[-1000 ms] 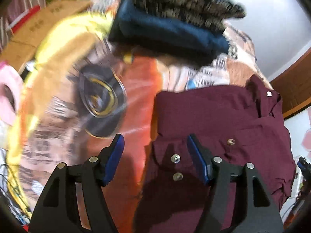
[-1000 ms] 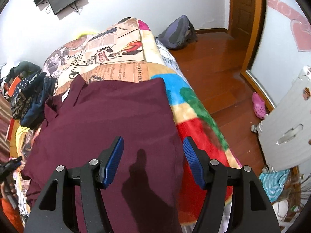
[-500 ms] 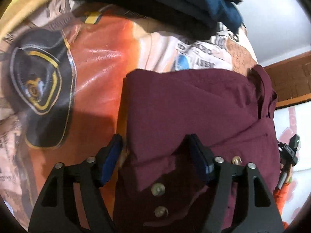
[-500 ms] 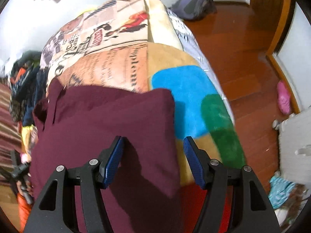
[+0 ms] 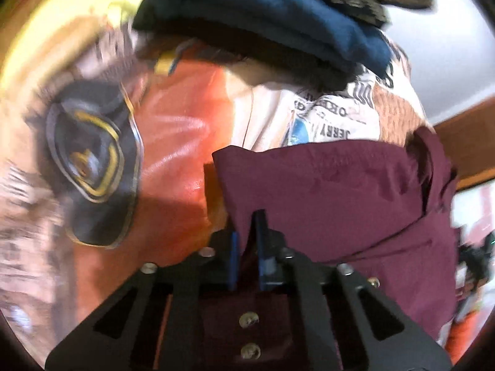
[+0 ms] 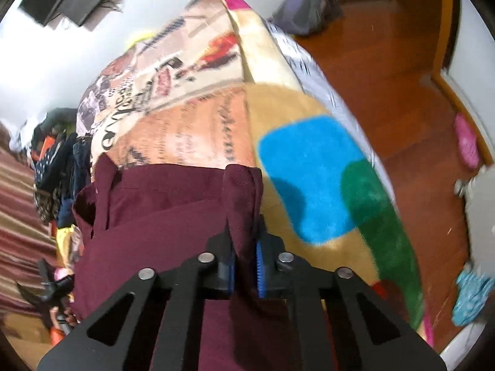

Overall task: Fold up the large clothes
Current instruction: 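Lift and fold the shirt over on itself with both grippers, then open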

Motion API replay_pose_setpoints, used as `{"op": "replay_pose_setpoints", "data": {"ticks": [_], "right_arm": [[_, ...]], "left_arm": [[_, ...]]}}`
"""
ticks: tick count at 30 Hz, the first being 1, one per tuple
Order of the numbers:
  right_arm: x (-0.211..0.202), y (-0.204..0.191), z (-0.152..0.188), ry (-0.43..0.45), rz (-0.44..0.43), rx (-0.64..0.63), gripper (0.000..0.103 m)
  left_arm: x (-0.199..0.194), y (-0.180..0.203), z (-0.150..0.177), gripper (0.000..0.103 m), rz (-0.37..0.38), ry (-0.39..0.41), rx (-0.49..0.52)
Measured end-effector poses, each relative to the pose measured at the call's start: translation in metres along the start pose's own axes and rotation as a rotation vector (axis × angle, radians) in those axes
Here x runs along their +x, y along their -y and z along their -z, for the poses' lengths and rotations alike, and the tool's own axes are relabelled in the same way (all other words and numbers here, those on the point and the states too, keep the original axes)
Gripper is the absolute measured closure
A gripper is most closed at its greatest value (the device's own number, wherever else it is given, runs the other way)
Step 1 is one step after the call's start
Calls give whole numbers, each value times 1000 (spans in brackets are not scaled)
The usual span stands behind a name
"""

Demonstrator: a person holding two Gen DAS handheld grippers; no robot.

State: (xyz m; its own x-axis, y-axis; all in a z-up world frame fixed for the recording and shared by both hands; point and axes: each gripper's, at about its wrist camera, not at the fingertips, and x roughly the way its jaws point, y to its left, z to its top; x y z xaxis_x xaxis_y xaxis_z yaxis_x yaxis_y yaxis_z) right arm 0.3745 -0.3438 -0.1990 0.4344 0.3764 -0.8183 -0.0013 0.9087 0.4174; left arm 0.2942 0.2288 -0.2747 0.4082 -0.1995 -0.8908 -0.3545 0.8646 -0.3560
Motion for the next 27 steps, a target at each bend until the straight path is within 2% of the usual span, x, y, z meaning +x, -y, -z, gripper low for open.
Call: {"op": "replay_pose_setpoints", "data": {"ticks": [2, 5, 10, 16, 21, 25, 27], "right_arm": [[-19, -9, 0, 44, 3, -19, 96], [-54, -25, -4, 124, -8, -81, 97], [-101, -64, -11, 234, -67, -192, 97], [-126, -101, -29, 336, -103, -275, 98], [-109, -101, -60, 370, -89, -236, 97], [-70, -92, -77, 342, -17, -204, 97], [-41, -80, -85, 297, 7, -173, 97]], "left_arm": [[-22, 18, 0, 103, -79, 60, 62], [-61, 39, 2, 103, -122, 158, 124], [-135, 74, -5, 103, -95, 313, 194], [-195, 124, -26, 103, -55, 467, 299], [-196, 146, -51, 103, -94, 529, 349], [-160, 139, -81, 103, -135, 484, 341], [-138, 135, -90, 103, -167, 453, 343]]}}
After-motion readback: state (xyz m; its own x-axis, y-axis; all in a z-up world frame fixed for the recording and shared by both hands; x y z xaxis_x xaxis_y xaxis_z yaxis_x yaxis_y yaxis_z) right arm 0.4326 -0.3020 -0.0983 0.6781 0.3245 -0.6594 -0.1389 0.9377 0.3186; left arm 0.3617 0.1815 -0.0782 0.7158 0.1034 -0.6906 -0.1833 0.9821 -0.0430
